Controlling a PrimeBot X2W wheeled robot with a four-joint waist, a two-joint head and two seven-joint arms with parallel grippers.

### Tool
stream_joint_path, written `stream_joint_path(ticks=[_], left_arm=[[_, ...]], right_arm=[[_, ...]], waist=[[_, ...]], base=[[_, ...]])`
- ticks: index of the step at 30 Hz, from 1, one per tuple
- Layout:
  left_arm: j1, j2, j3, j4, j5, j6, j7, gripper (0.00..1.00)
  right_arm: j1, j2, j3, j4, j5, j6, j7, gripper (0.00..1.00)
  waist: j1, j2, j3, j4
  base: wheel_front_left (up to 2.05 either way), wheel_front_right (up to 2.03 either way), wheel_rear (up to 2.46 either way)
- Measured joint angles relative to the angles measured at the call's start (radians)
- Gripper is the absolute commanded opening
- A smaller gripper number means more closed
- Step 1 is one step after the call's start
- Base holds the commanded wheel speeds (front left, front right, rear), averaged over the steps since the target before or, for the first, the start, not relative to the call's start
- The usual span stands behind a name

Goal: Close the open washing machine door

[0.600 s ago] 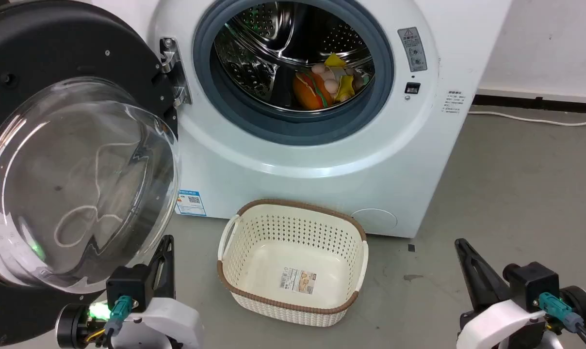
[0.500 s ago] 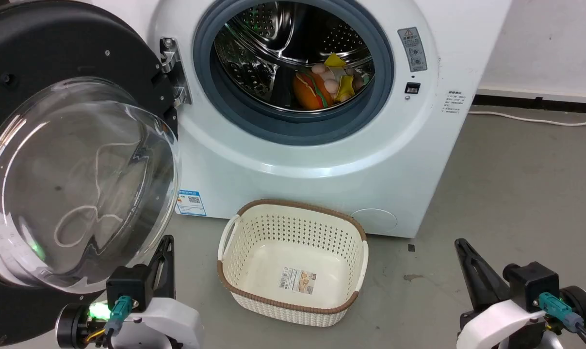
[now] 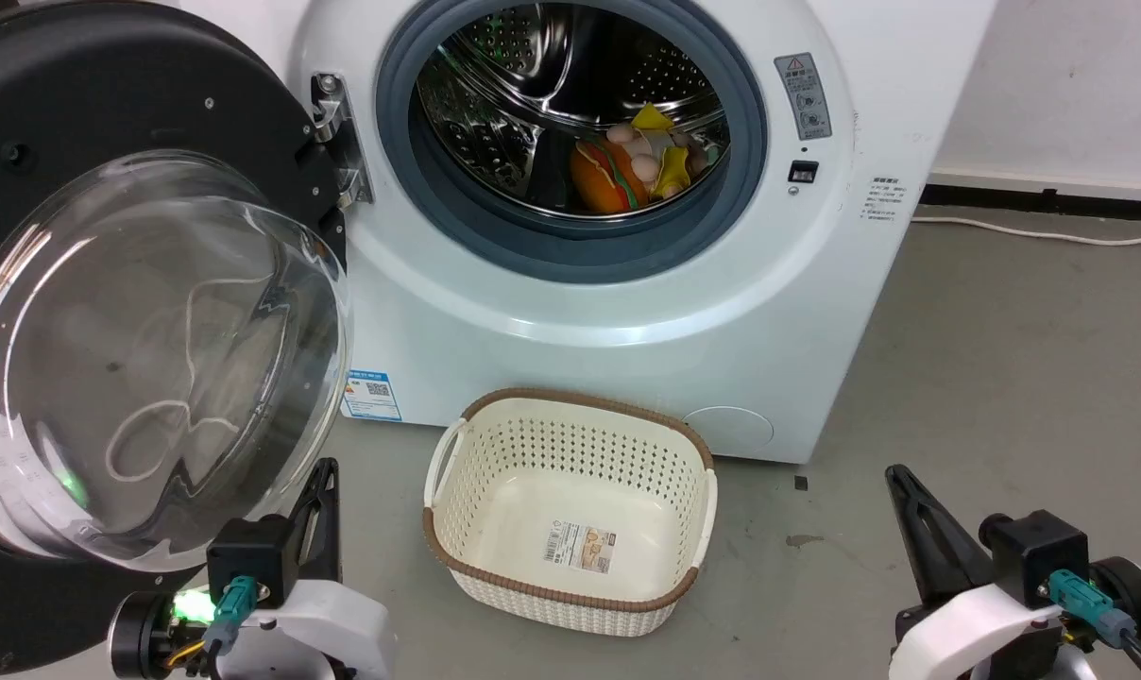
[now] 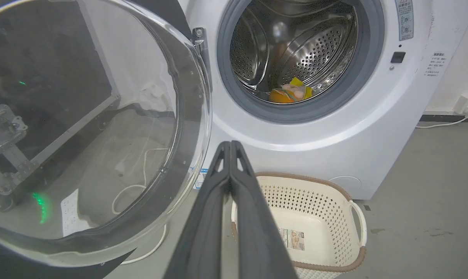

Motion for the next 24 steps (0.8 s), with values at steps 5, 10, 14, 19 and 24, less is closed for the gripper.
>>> stream_joint_path(ticks=[5,10,14,19,24], left_arm=[[0.000,0.000,0.000,0.000,0.000,0.000,0.000,0.00],[0.000,0.000,0.000,0.000,0.000,0.000,0.000,0.00],[0.000,0.000,0.000,0.000,0.000,0.000,0.000,0.00],[0.000,0.000,0.000,0.000,0.000,0.000,0.000,0.00],[0.000,0.000,0.000,0.000,0.000,0.000,0.000,1.00]], right_arm=[[0.000,0.000,0.000,0.000,0.000,0.000,0.000,0.00],[0.000,0.000,0.000,0.000,0.000,0.000,0.000,0.00],[0.000,0.000,0.000,0.000,0.000,0.000,0.000,0.00],[0.000,0.000,0.000,0.000,0.000,0.000,0.000,0.00],[0.000,0.000,0.000,0.000,0.000,0.000,0.000,1.00]], waist=[[0.0000,0.0000,0.000,0.000],[0.0000,0.0000,0.000,0.000],[0.0000,0.0000,0.000,0.000],[0.0000,0.0000,0.000,0.000],[0.0000,0.0000,0.000,0.000]], base=[[0.00,0.00,0.00],[0.00,0.00,0.00],[0.00,0.00,0.00],[0.00,0.00,0.00],[0.00,0.00,0.00]])
